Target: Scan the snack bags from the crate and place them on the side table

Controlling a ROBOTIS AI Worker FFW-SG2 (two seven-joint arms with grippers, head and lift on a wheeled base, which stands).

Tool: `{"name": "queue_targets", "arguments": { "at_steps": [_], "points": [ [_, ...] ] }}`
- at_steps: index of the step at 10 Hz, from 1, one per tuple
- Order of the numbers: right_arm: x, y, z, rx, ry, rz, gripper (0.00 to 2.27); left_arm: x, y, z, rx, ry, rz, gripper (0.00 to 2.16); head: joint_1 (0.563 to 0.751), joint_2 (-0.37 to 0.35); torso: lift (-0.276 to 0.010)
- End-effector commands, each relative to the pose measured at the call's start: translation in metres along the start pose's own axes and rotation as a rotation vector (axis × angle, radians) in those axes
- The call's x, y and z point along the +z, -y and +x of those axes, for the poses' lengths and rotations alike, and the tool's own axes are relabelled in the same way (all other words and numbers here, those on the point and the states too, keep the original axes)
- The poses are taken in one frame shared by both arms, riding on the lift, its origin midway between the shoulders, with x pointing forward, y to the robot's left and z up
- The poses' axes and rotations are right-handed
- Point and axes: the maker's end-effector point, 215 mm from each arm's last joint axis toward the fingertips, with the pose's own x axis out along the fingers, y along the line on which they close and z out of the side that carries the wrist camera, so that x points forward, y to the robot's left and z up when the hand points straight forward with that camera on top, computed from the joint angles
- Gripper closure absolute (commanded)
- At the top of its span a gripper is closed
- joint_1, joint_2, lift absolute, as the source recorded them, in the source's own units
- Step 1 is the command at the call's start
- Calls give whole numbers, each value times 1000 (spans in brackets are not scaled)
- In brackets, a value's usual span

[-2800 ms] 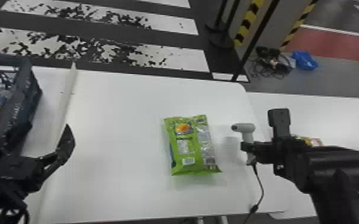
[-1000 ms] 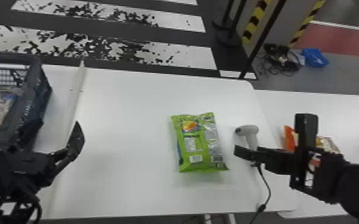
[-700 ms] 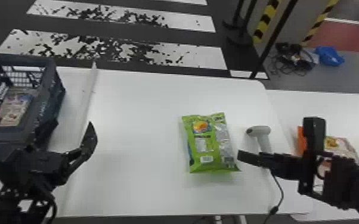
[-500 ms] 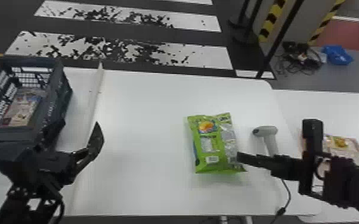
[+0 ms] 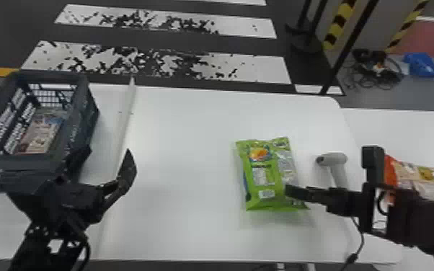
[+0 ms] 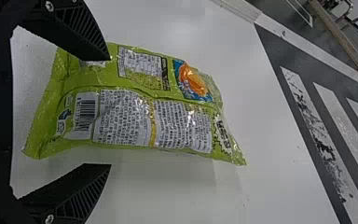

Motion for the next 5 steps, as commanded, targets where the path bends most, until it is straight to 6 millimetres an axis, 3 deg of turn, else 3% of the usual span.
{"name": "queue_targets", "arguments": {
  "at_steps": [1,2,3,4,5],
  "points": [
    [-11,-1,10,5,-36,-22,80,0,0,0,0,0,0,97,695,-81,-81],
    [-18,-2,15,8,-57,-33,130,0,0,0,1,0,-1,97,695,-72,-81],
    [-19,0,19,9,-66,-59,589,-1,0,0,1,-2,-1,97,695,-69,-81],
    [-21,0,21,0,-75,-84,1727,-1,0,0,1,-2,-1,97,695,-63,-81],
    [-20,-2,21,5,-72,-83,2260,-1,0,0,1,-2,-1,97,695,-61,-81]
  ]
}}
